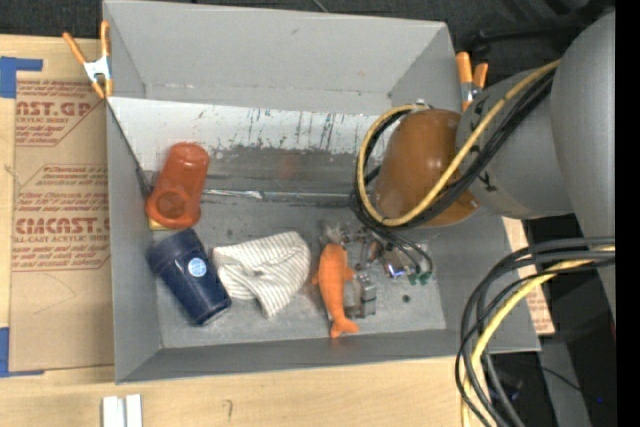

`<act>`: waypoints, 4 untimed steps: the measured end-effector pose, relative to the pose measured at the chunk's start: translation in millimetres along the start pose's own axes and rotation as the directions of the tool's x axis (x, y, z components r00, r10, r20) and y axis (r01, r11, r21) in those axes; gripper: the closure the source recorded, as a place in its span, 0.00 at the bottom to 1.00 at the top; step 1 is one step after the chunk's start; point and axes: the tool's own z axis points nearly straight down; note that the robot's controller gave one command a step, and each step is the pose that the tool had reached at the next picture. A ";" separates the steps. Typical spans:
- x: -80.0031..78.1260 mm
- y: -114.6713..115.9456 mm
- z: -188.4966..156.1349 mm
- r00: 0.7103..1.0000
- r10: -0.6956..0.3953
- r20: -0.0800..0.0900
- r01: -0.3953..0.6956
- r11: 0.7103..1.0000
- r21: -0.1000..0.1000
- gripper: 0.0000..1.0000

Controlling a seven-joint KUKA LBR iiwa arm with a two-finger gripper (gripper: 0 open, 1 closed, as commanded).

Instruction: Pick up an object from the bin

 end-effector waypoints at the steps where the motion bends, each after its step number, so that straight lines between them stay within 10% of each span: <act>1: -3.5 7.1 0.3 0.913 -0.408 0.001 0.408 0.913 0.001 1.00; 4: -1.6 7.9 -16.9 0.913 -0.408 -0.006 0.408 0.913 -0.004 1.00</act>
Offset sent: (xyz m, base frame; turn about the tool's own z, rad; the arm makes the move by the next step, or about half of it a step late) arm 0.0000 0.0000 0.0000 0.0000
